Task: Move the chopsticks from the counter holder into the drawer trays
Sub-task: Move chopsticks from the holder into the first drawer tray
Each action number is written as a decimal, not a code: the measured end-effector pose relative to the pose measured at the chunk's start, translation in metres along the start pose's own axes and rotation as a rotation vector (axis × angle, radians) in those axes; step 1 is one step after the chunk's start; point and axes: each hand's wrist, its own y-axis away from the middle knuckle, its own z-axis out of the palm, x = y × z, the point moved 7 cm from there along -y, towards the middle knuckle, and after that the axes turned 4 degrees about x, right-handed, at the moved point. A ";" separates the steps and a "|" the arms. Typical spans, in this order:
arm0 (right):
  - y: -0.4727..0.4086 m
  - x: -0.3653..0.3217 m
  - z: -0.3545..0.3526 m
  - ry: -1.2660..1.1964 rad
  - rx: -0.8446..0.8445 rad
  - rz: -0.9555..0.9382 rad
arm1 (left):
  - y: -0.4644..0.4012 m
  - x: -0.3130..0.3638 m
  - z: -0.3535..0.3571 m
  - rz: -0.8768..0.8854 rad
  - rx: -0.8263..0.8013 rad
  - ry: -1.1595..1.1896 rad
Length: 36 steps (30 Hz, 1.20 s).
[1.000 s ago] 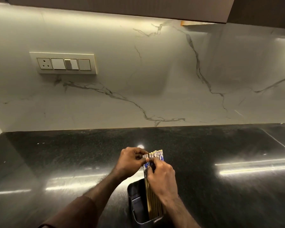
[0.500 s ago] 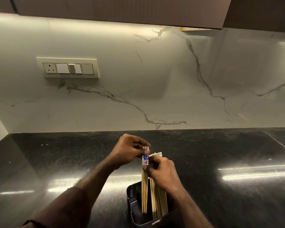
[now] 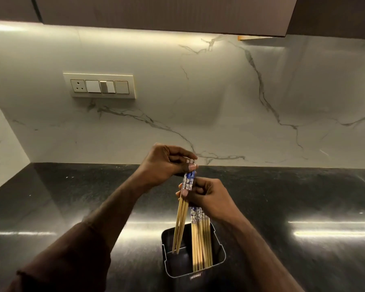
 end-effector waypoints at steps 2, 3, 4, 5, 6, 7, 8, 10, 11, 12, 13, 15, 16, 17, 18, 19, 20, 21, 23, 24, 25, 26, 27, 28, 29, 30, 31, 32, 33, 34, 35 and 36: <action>0.003 -0.007 0.001 -0.038 -0.017 -0.017 | 0.001 0.007 -0.003 0.019 0.027 0.004; 0.005 -0.011 0.001 -0.044 -0.020 -0.030 | 0.002 0.011 -0.004 0.026 0.032 0.005; 0.006 -0.016 0.001 -0.040 -0.019 -0.045 | 0.003 0.014 -0.005 0.030 0.034 0.009; 0.009 -0.021 0.001 -0.030 -0.017 -0.061 | 0.005 0.018 -0.004 0.031 0.031 0.018; 0.011 -0.026 0.001 -0.023 -0.013 -0.073 | 0.007 0.023 -0.003 0.026 0.025 0.032; 0.014 -0.031 0.001 -0.025 -0.008 -0.080 | 0.010 0.027 -0.002 0.015 0.013 0.047; 0.017 -0.035 0.001 -0.031 -0.004 -0.082 | 0.013 0.031 0.000 0.004 -0.001 0.056; 0.025 -0.043 0.002 -0.028 0.003 -0.084 | 0.020 0.038 0.004 -0.008 -0.013 0.048; 0.029 -0.047 0.004 -0.020 0.008 -0.089 | 0.025 0.043 0.004 -0.007 -0.007 0.041; 0.035 -0.051 0.006 -0.016 0.013 -0.094 | 0.029 0.047 0.004 -0.003 0.000 0.041; 0.041 -0.055 0.009 -0.018 0.014 -0.097 | 0.034 0.053 0.003 0.003 0.004 0.045; 0.053 -0.061 0.016 -0.025 -0.001 -0.086 | 0.045 0.064 0.001 0.024 0.002 0.057; 0.060 -0.064 0.021 -0.013 -0.019 -0.077 | 0.051 0.071 -0.001 0.038 0.002 0.062; 0.067 -0.067 0.027 0.008 -0.043 -0.066 | 0.058 0.077 -0.004 0.049 0.004 0.074; 0.074 -0.068 0.033 0.025 -0.066 -0.054 | 0.065 0.084 -0.007 0.057 0.010 0.091; 0.081 -0.069 0.039 0.027 -0.084 -0.044 | 0.071 0.090 -0.010 0.063 0.017 0.114; 0.089 -0.070 0.045 0.013 -0.088 -0.038 | 0.078 0.096 -0.013 0.067 0.022 0.139; 0.097 -0.071 0.051 -0.006 -0.082 -0.036 | 0.085 0.102 -0.016 0.068 0.022 0.166; 0.113 -0.077 0.063 -0.032 -0.052 -0.050 | 0.100 0.110 -0.021 0.056 0.014 0.222; 0.119 -0.080 0.066 -0.036 -0.033 -0.060 | 0.106 0.112 -0.021 0.044 0.011 0.246; 0.127 -0.082 0.070 -0.037 -0.013 -0.066 | 0.113 0.113 -0.020 0.022 0.005 0.266; 0.134 -0.084 0.074 -0.036 0.010 -0.070 | 0.121 0.114 -0.019 -0.003 -0.001 0.282; 0.141 -0.087 0.076 -0.035 0.034 -0.074 | 0.129 0.113 -0.017 -0.025 -0.010 0.287; 0.148 -0.090 0.079 -0.033 0.057 -0.080 | 0.137 0.113 -0.013 -0.038 -0.020 0.277; 0.154 -0.093 0.080 -0.033 0.074 -0.083 | 0.143 0.112 -0.011 -0.047 -0.029 0.260; 0.162 -0.096 0.082 -0.032 0.088 -0.082 | 0.150 0.113 -0.008 -0.052 -0.036 0.252; 0.170 -0.098 0.083 -0.034 0.100 -0.078 | 0.156 0.114 -0.006 -0.057 -0.040 0.257; 0.178 -0.099 0.083 -0.036 0.106 -0.072 | 0.161 0.116 -0.003 -0.058 -0.047 0.266; 0.187 -0.099 0.082 -0.033 0.104 -0.061 | 0.164 0.119 0.000 -0.059 -0.053 0.276; 0.194 -0.098 0.082 -0.025 0.091 -0.044 | 0.167 0.122 0.003 -0.058 -0.056 0.289; 0.203 -0.095 0.081 -0.016 0.077 -0.020 | 0.170 0.126 0.006 -0.059 -0.059 0.310; 0.212 -0.091 0.080 -0.011 0.062 0.004 | 0.172 0.129 0.008 -0.061 -0.055 0.333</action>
